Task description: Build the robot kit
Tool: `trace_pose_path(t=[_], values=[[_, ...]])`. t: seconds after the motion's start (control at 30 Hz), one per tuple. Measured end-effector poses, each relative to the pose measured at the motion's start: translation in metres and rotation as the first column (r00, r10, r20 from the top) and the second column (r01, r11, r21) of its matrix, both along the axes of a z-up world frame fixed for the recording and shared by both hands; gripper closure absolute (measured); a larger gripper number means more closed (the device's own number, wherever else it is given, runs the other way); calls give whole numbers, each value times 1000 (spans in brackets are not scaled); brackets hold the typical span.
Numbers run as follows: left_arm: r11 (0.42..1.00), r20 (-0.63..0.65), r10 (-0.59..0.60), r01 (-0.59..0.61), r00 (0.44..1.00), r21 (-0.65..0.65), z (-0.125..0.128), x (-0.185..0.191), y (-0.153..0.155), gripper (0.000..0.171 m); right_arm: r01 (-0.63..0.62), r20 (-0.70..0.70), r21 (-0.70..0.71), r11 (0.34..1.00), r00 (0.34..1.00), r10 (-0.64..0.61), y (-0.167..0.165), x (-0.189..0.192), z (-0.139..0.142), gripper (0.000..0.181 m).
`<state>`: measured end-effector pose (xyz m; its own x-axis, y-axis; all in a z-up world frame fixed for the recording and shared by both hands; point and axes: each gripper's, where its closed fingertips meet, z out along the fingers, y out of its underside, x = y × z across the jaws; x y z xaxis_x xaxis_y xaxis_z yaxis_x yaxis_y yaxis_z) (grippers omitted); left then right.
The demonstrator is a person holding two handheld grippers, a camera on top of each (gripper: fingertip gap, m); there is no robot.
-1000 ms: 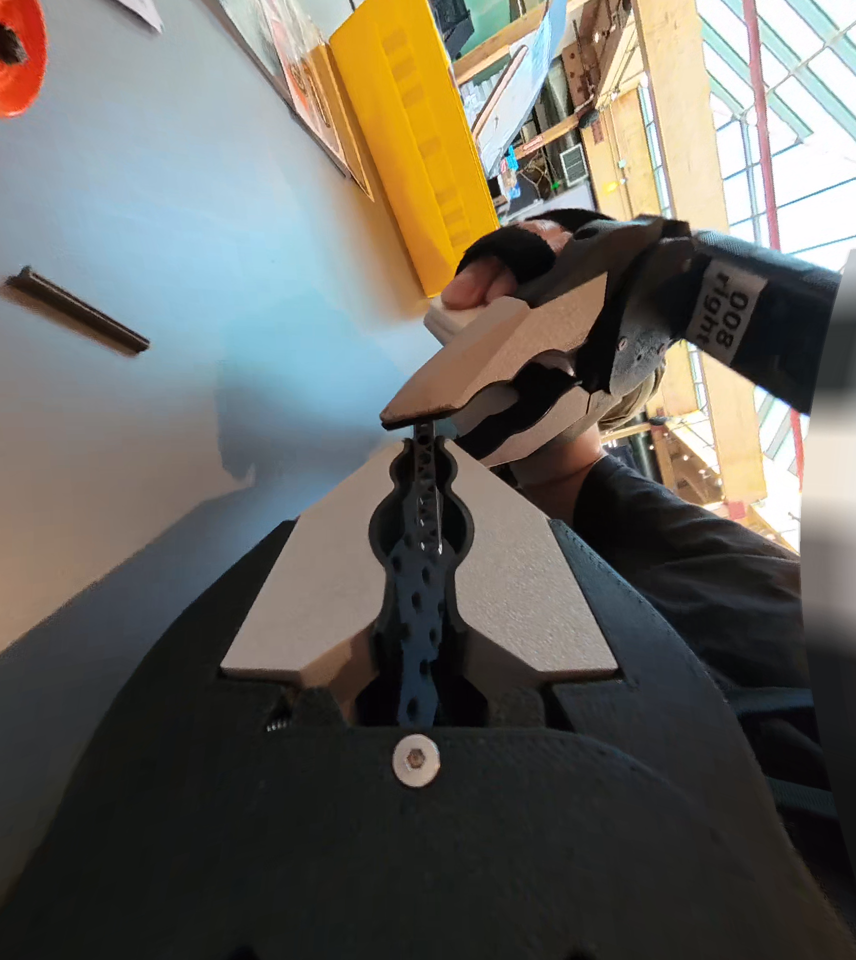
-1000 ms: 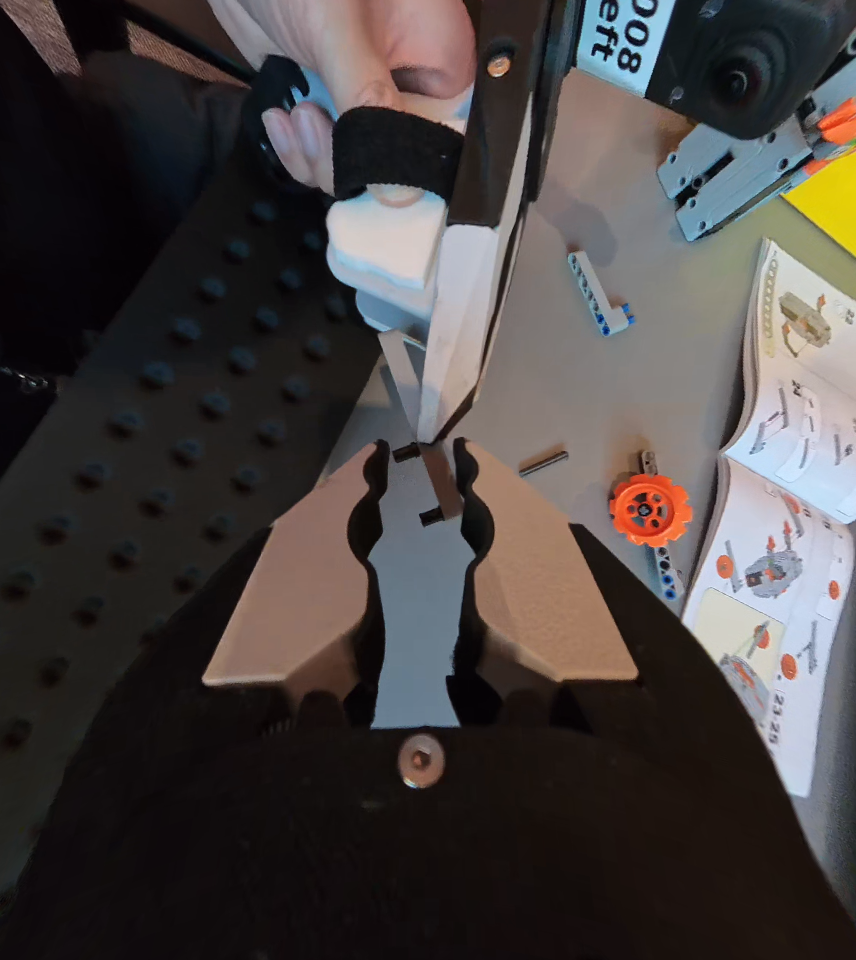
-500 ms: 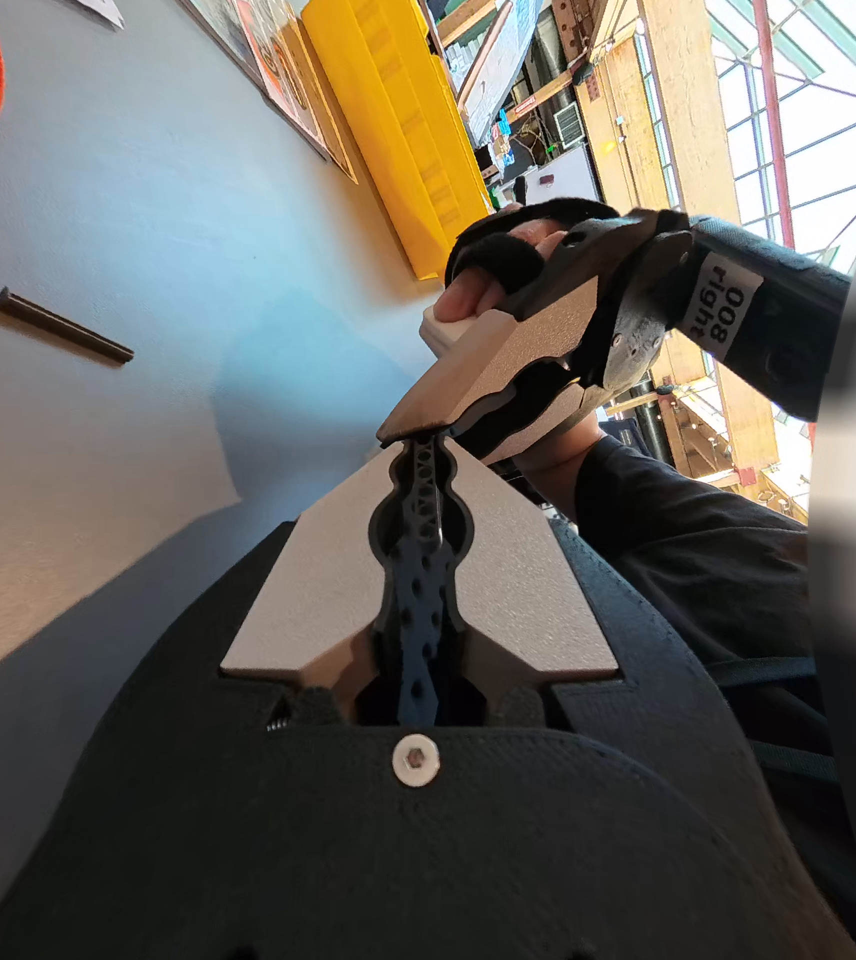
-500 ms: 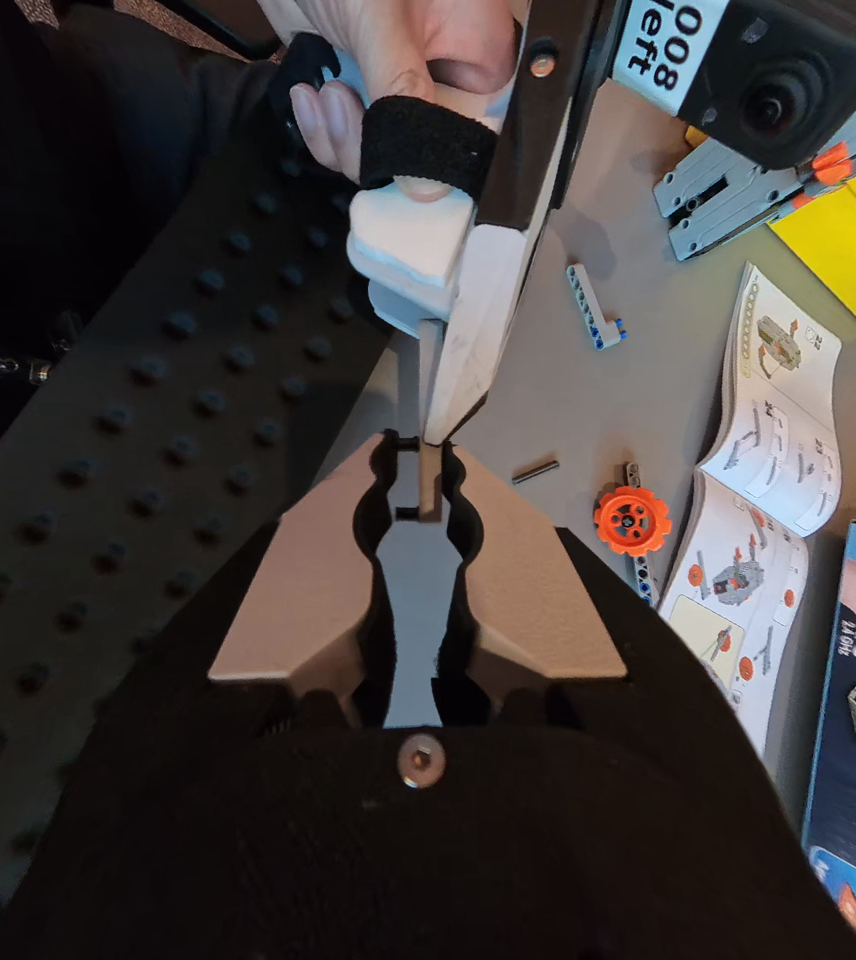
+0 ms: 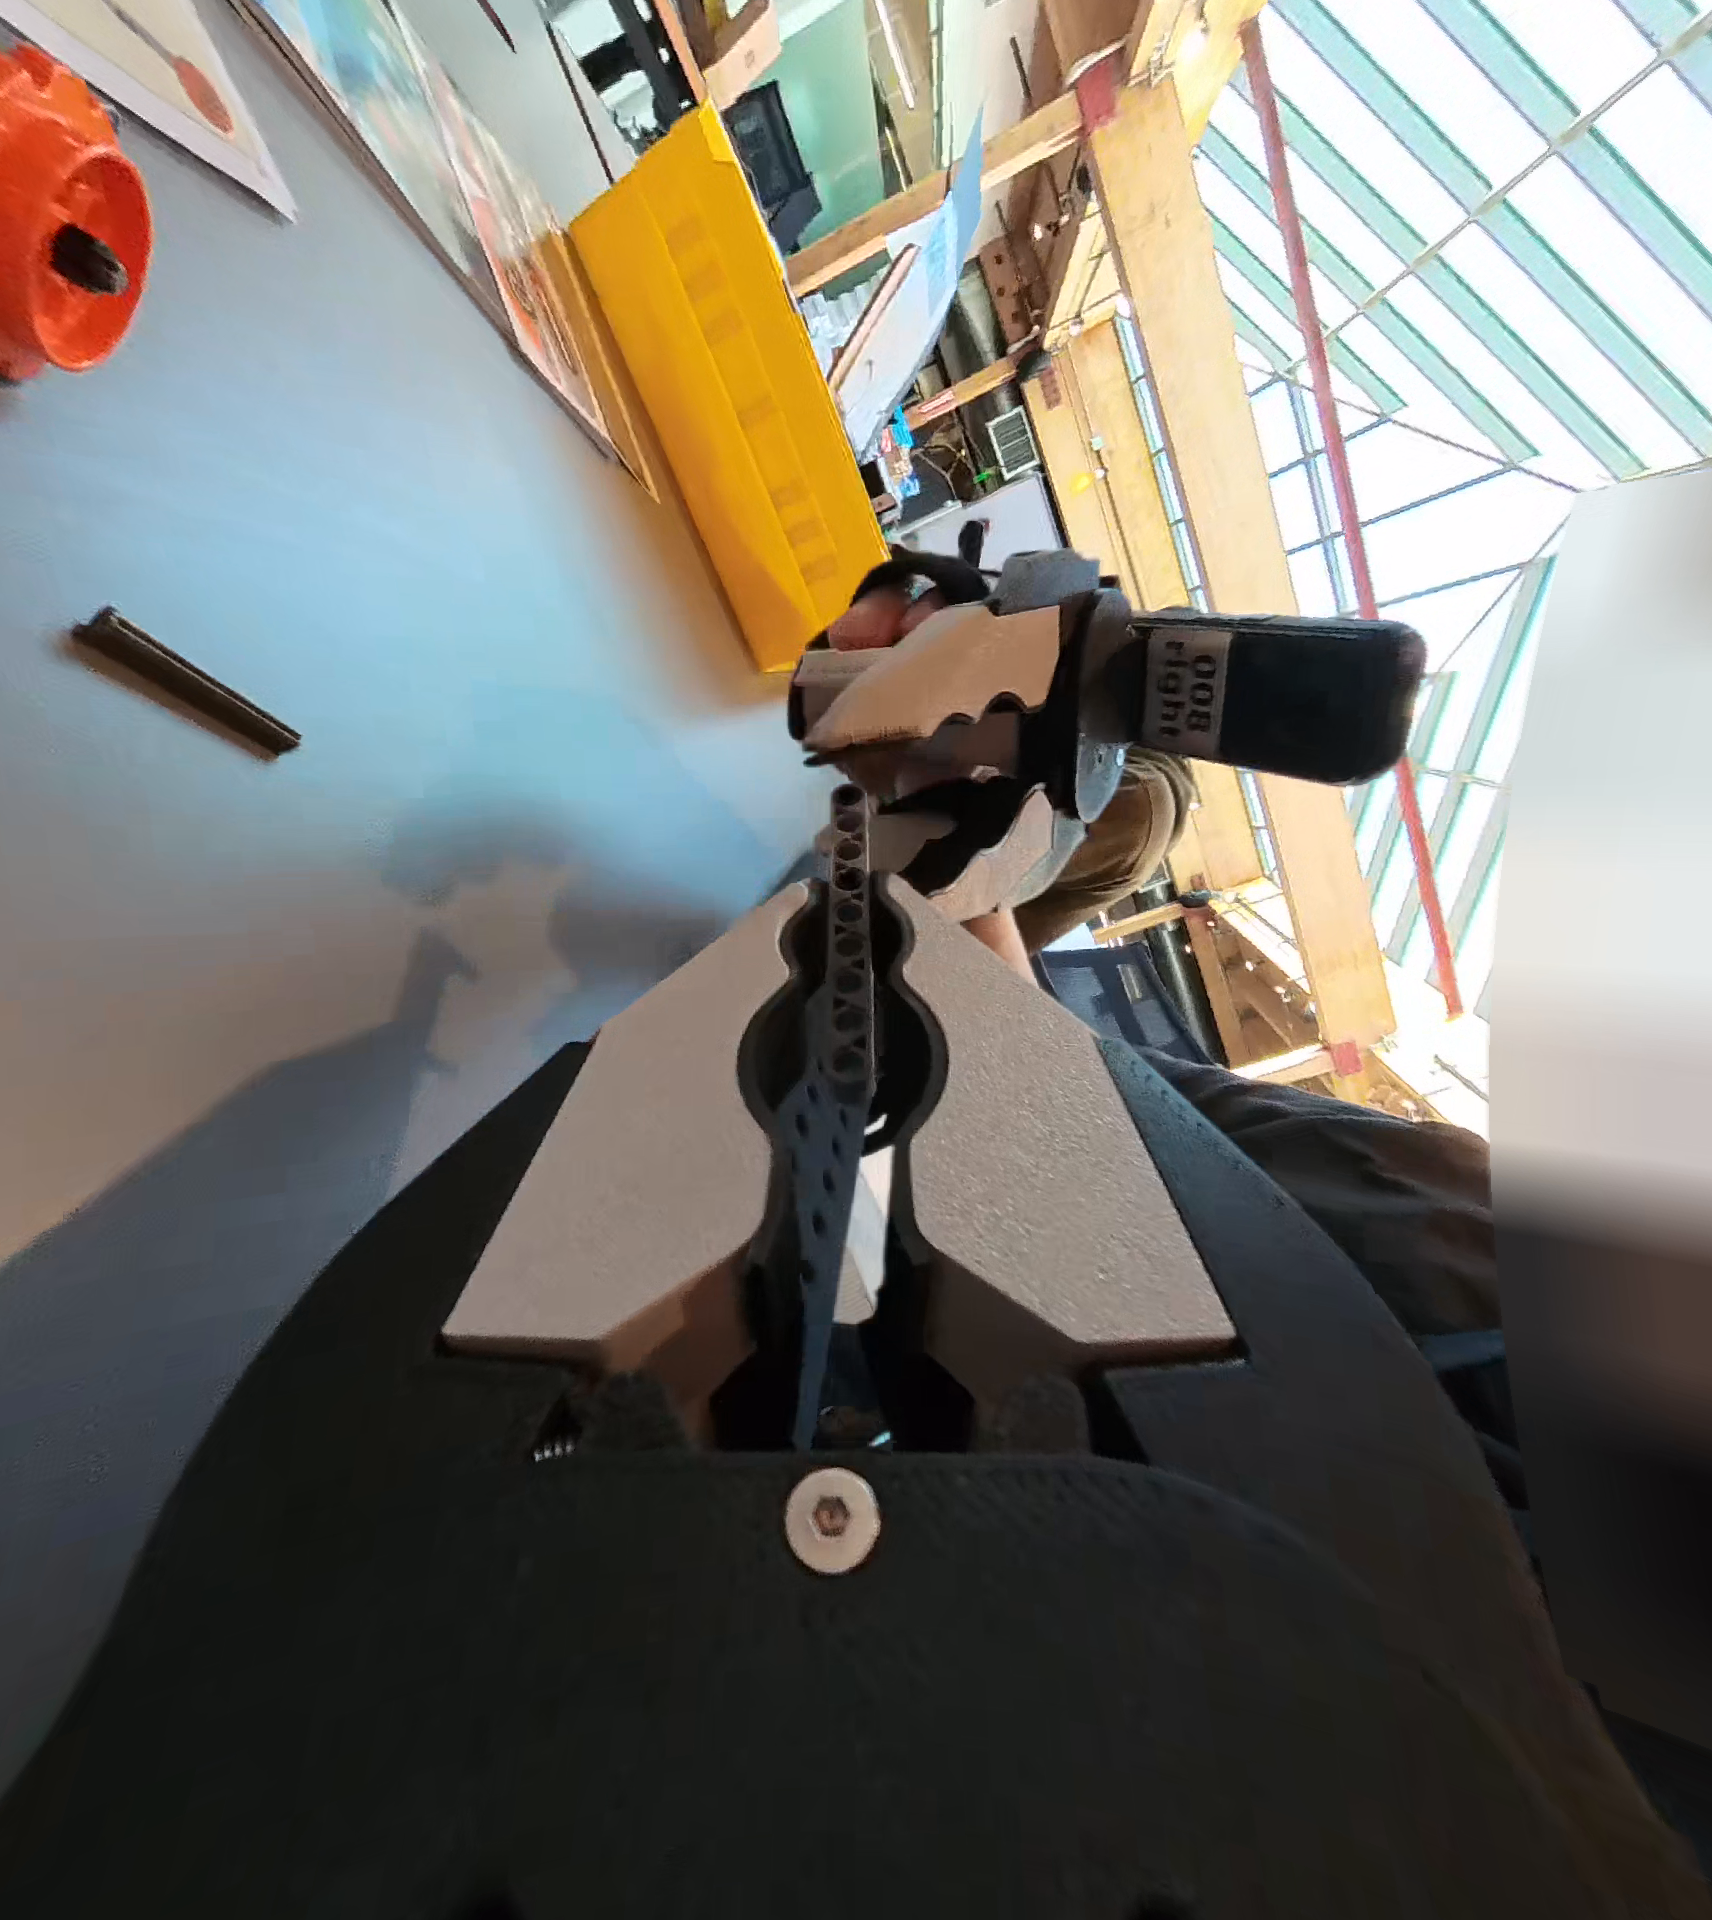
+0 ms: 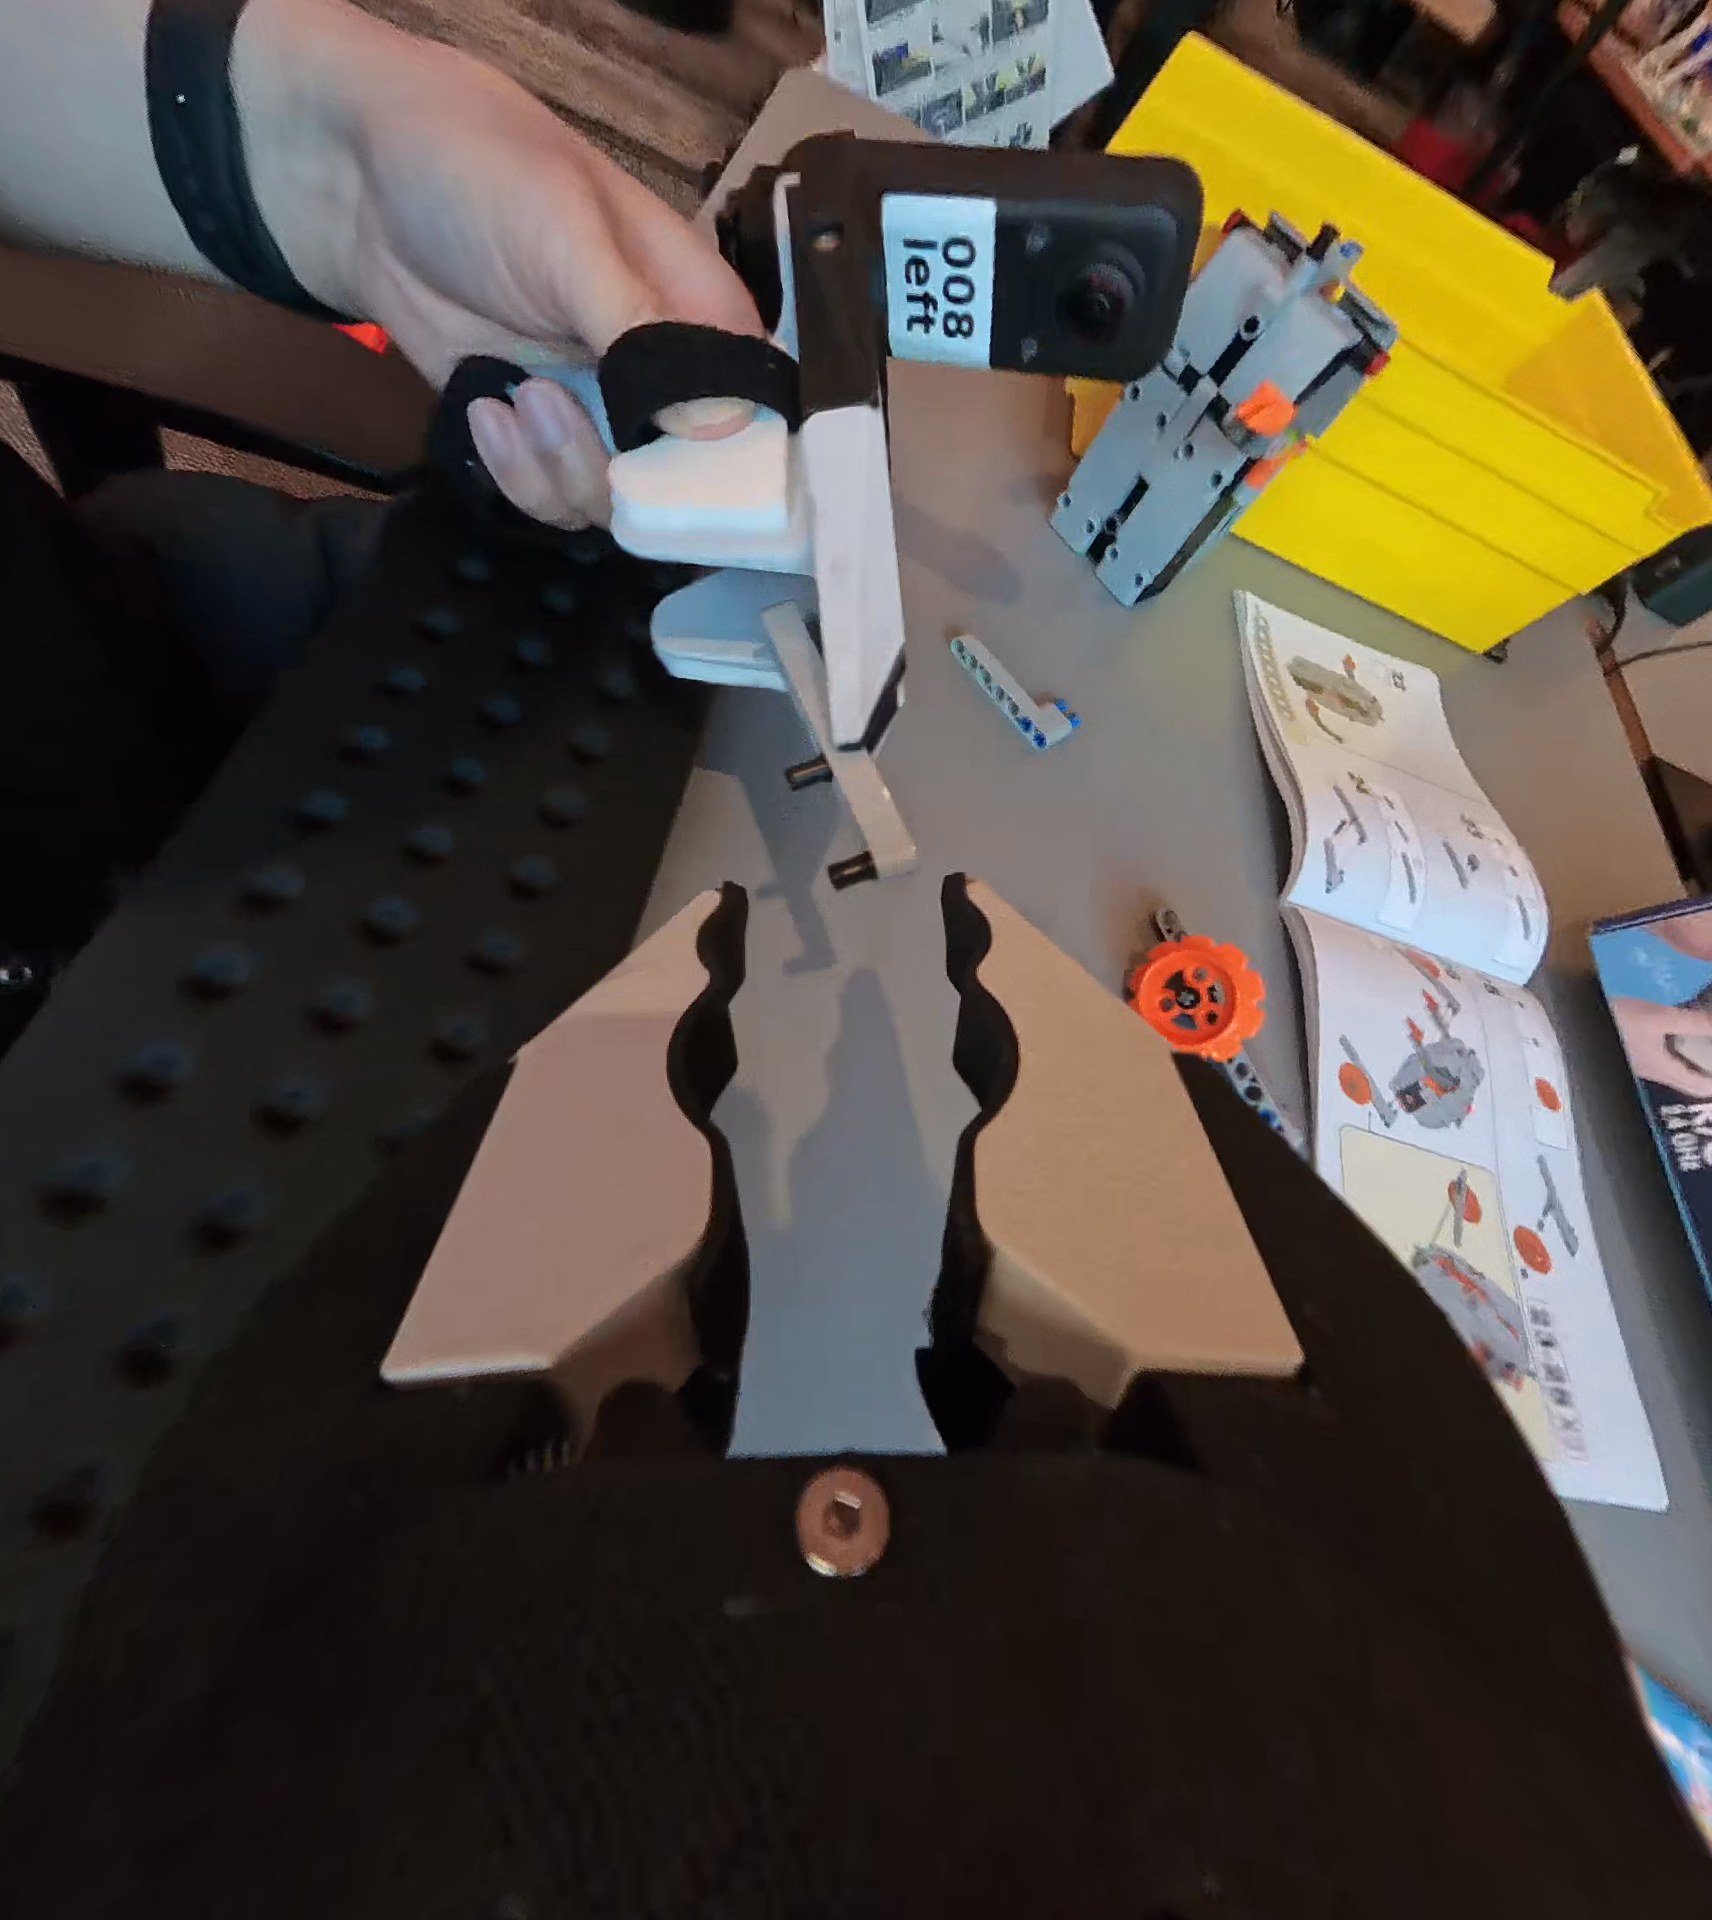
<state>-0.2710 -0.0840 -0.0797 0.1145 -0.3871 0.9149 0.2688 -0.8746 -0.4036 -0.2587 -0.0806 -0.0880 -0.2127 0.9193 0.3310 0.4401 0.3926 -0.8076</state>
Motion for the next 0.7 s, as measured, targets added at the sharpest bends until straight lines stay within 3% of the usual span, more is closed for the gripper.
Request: trace_pose_path(t=[0.1, 0.23, 0.4, 0.5, 0.6, 0.7], values=[[998, -12, -60, 60, 998, 7, -1, 4, -9, 166, -42, 22, 59, 997, 999, 41, -3, 1, 0, 151], [996, -23, -87, 87, 996, 20, 0, 8, -13, 165, -109, 52, 30, 994, 993, 107, -13, 1, 3, 165], [995, -53, -100, 100, 994, 5, -6, 9, -16, 165, -135, 102, 53, 989, 986, 129, -16, 2, -6, 166], [997, -51, -73, 72, 996, -9, -7, 5, -12, 165, -72, 82, 6, 997, 994, 71, -12, -3, -6, 166], [999, -49, -52, 51, 997, -7, -6, 3, -9, 165, -42, 92, -17, 999, 995, 44, -15, -12, -3, 137], [998, -45, -57, 57, 997, -4, -5, 7, -10, 166, -63, 117, 32, 998, 991, 59, -20, -18, -4, 154]])
